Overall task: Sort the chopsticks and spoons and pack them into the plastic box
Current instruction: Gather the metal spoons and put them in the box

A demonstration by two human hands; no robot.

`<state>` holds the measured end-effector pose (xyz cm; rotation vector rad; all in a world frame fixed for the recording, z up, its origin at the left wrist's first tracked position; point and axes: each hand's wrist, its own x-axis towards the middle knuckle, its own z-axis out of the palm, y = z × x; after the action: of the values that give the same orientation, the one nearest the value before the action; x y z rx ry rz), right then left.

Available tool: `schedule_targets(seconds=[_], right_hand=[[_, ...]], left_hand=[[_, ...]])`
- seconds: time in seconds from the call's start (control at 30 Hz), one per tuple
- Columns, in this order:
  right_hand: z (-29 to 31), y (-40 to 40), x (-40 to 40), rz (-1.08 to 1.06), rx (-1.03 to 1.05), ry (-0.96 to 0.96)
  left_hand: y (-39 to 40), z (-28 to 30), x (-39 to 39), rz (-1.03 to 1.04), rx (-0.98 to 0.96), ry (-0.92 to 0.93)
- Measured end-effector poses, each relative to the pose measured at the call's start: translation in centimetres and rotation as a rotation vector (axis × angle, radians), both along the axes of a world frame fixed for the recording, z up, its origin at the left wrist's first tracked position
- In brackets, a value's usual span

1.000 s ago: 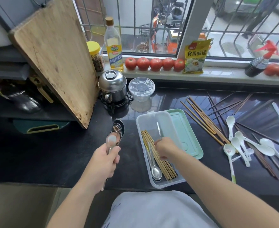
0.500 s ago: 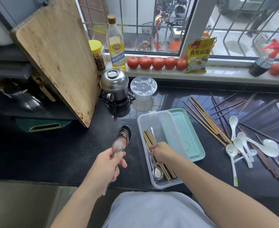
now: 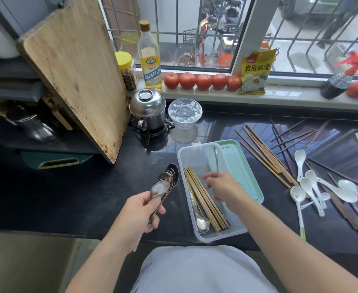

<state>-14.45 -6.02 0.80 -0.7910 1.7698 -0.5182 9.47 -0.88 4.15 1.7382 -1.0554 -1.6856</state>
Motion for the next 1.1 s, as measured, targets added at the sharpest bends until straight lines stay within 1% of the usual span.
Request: schedule_targets(seconds=[0.07,0.1,0.17,0.2,0.3,0.4,0.43,0.5,0.53,0.57,0.6,0.63,0.67,0.7,0.73,0.8,0.83,0.87,0.93,0.97,1.0,1.03,1.1], right_hand=[[2.7,0.2,-0.2,0.087,-0.140,-0.083],[4.1,0.3,0.1,0.143,-0.174,-0.143],[6.4,0.6,0.7,0.269,-0.188,-0.202],[7.2,0.7,1.0,0.327,-0.186,-0.175],[8.6,0.8,0.6,0.452,-0.157,-0.010],[8.6,1.0,0.4,0.502,-0.135,0.093],[8.4,1.1,0.6,0.494,-0.150,0.145],[7.9,1.0,0.4,0.434,-0.205,0.323],[7.6,0.9,-0.1,0.366,-0.229,0.426],[7.4,0.9,-0.8,0.287,-0.244,0.509],[7.1,0.9,-1.6,0.211,-0.238,0.559],[7.1,1.1,-2.4,0.133,-0.214,0.565],[6.8,1.4,-2.9,0.047,-0.168,0.519],[6.6,1.8,-2.9,-0.045,-0.107,0.429],[6.1,2.2,-2.5,-0.121,-0.030,0.313],[4.8,3.1,-1.2,-0.218,0.134,0.030],[4.2,3.5,-0.4,-0.234,0.190,-0.073],[3.5,3.7,0.4,-0.238,0.230,-0.120],[2.2,3.6,1.7,-0.230,0.268,-0.114],[1.6,3.4,2.1,-0.191,0.295,-0.082],[1.0,3.3,2.3,-0.104,0.346,-0.017],[0.7,3.2,2.4,0.054,0.395,0.075],[-0.1,3.3,2.1,0.488,0.443,0.344]], left_hand=[[-0.2,0.3,-0.3,-0.054,0.001,0.005],[-0.3,0.6,-0.5,-0.100,0.000,0.006],[-0.3,1.3,-1.1,-0.206,-0.031,-0.015],[-0.4,1.6,-1.4,-0.258,-0.062,-0.056],[-0.3,2.2,-1.9,-0.356,-0.180,-0.263],[-0.3,2.1,-2.2,-0.348,-0.247,-0.369],[-0.3,1.8,-2.3,-0.355,-0.271,-0.436],[-0.6,1.0,-2.1,-0.376,-0.292,-0.636],[-0.8,0.5,-1.7,-0.346,-0.292,-0.698],[-1.0,0.0,-1.2,-0.289,-0.280,-0.706],[-1.1,-0.4,-0.4,-0.216,-0.263,-0.678],[-1.2,-0.9,0.4,-0.137,-0.242,-0.645],[-1.3,-1.3,1.3,-0.074,-0.212,-0.611],[-1.3,-1.7,2.0,-0.027,-0.190,-0.575],[-1.3,-2.1,2.5,0.029,-0.166,-0.498],[-1.4,-2.5,2.6,0.170,-0.094,-0.249],[-1.5,-2.4,2.2,0.223,-0.050,-0.131],[-1.5,-2.1,1.7,0.250,-0.007,-0.034],[-1.3,-1.2,0.6,0.234,0.048,0.083],[-1.2,-0.9,0.0,0.214,0.061,0.120],[-1.0,-0.7,-0.3,0.195,0.071,0.147],[-0.9,-0.5,-0.5,0.176,0.079,0.162],[-0.8,-0.2,-0.6,0.147,0.091,0.181]])
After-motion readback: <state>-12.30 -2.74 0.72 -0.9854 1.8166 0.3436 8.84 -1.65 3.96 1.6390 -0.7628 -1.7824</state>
